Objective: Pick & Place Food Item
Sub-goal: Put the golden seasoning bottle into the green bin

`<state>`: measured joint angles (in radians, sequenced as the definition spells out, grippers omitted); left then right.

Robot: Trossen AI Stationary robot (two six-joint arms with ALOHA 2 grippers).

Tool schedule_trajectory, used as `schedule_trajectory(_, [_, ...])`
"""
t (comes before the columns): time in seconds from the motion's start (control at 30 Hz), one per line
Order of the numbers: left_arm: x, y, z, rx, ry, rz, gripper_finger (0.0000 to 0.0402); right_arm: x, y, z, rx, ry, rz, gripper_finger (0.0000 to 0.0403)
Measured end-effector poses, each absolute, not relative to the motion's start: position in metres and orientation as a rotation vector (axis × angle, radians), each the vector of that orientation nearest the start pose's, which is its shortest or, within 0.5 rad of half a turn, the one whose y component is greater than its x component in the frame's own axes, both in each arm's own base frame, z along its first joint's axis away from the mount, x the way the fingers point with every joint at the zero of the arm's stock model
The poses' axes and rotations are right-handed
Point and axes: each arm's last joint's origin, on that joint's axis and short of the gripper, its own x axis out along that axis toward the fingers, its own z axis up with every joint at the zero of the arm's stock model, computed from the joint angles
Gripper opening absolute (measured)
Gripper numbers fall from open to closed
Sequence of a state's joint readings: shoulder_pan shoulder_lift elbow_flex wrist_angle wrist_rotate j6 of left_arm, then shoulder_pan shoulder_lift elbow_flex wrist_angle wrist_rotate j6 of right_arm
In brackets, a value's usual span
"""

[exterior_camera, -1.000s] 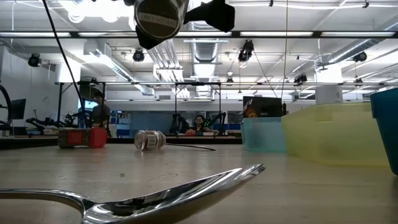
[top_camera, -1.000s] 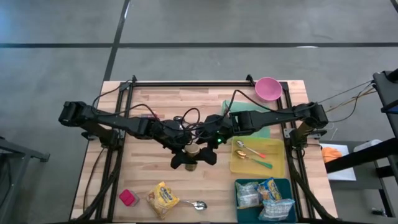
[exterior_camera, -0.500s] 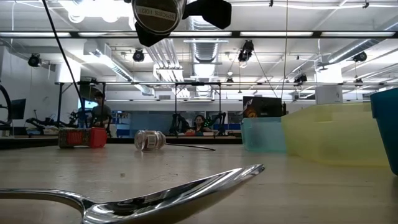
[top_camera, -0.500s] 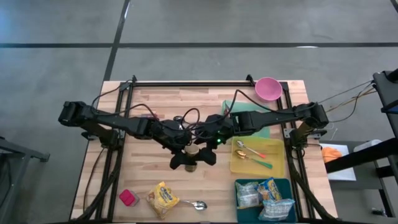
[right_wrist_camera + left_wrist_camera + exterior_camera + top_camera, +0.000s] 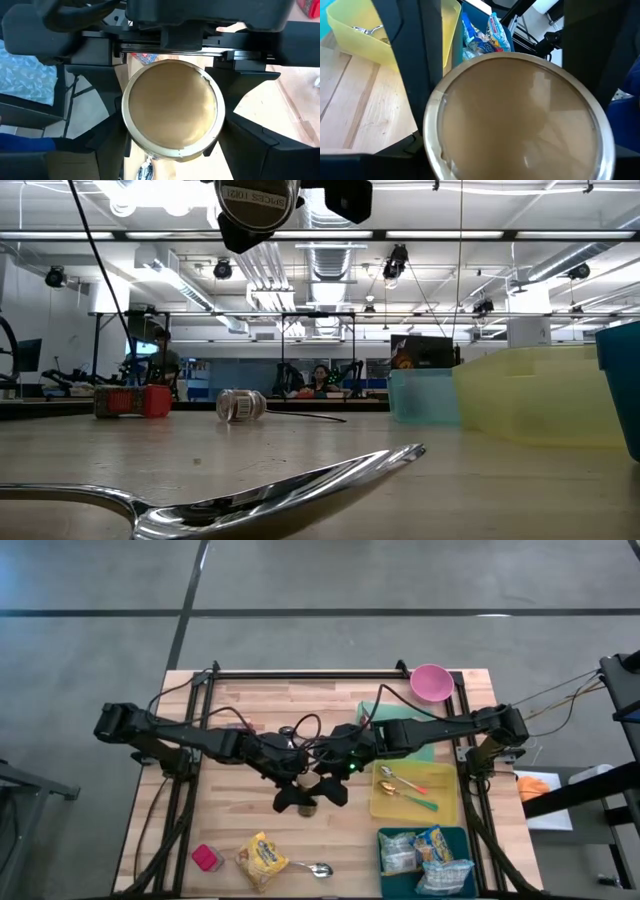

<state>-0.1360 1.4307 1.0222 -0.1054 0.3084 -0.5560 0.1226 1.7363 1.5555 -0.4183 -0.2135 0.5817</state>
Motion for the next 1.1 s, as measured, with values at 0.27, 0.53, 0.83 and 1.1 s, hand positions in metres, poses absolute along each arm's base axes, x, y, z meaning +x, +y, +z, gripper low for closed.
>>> schedule_trajectory(0.27, [0.3109, -0.0517, 0.2766, -0.597, 0.622, -0.288, 0.0284, 0.3913, 0.0544, 0.3256, 0.611, 0.674, 0.135, 0.0258])
schedule_trajectory(0.53, [0.311, -0.052, 0.2769, -0.606, 0.623, -0.298, 0.0284, 0.3912, 0.0567, 0.3259, 0.62, 0.671, 0.131, 0.0258])
schedule_trajectory(0.83, [0.3111, -0.052, 0.2773, -0.627, 0.626, -0.291, 0.0301, 0.3911, 0.0597, 0.3285, 0.603, 0.665, 0.145, 0.0258])
schedule_trajectory(1.1, [0.3106, -0.0528, 0.2773, -0.67, 0.645, -0.314, 0.0344, 0.3911, 0.0628, 0.3323, 0.578, 0.65, 0.163, 0.0258])
